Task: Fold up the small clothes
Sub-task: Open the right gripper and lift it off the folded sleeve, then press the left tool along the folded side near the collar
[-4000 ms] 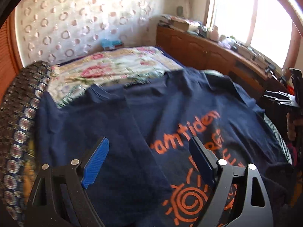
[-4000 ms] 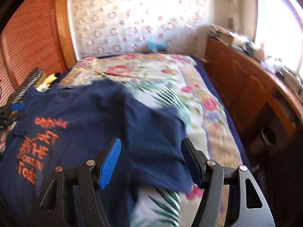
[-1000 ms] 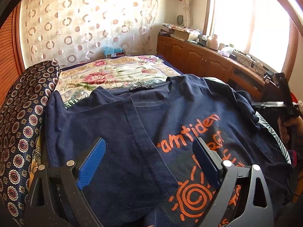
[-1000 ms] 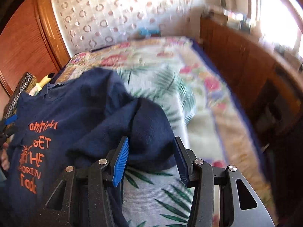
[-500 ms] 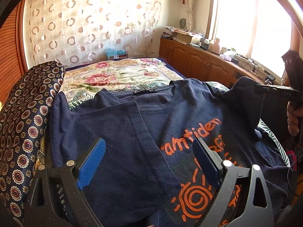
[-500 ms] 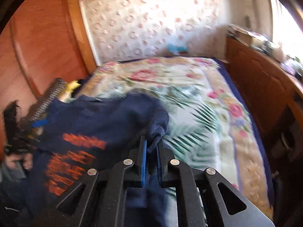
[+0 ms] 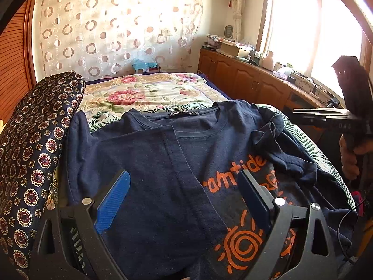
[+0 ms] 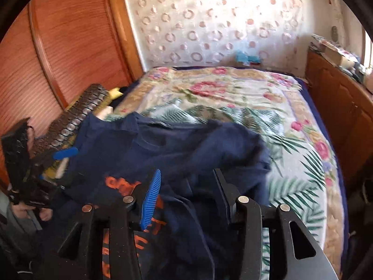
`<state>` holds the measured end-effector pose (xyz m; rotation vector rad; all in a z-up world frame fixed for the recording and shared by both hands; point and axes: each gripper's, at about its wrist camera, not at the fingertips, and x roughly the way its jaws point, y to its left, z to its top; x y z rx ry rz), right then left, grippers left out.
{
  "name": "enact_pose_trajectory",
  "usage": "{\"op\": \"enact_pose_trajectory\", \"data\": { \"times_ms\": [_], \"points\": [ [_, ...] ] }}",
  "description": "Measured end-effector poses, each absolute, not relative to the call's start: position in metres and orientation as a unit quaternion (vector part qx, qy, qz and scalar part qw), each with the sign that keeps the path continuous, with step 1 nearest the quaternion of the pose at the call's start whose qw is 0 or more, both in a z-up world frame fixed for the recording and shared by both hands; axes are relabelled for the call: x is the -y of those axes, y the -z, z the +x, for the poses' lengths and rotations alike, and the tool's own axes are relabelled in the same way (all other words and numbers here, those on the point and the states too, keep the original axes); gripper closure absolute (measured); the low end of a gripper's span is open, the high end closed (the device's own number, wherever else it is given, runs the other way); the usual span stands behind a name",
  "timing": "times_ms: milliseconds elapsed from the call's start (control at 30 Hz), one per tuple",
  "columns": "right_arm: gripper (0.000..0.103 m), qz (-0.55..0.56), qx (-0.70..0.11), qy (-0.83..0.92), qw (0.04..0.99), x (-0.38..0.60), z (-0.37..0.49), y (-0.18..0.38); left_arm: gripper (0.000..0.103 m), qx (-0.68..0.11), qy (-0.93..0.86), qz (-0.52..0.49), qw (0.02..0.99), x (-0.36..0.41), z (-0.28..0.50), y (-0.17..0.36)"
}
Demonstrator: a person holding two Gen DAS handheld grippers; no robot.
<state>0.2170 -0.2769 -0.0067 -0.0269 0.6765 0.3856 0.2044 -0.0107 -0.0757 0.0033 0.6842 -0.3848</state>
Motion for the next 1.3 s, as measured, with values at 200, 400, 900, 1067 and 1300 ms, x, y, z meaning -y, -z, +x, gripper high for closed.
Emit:
{"op": "enact_pose_trajectory", "data": {
  "times_ms": [200,400,900,1067,1300],
  "points": [
    [0.056,-0.019,-0.358,-0.172,0.918,0.291,0.201,0.025,0.009,-0.334,0.187,0.005,0.924,0.013,0.205,0.076],
    [0.056,-0.019,-0.391,-0.173,0.904,0.291,0.187,0.052,0.009,-0.334,0.187,0.005,0.924,0.013,0.206,0.076],
    [0.069,0.006,-0.399,-0.236,0.886,0.263,0.17,0.062,0.009,-0.321,0.166,0.003,0.932,0.001,0.202,0.067],
    [0.069,0.004,-0.397,-0.274,0.876,0.247,0.164,0.062,0.009,-0.32,0.152,0.004,0.935,-0.008,0.201,0.052],
    [0.069,-0.017,-0.347,-0.257,0.902,0.263,0.178,0.04,0.009,-0.312,0.126,0.02,0.942,-0.02,0.191,0.034]
  ]
}}
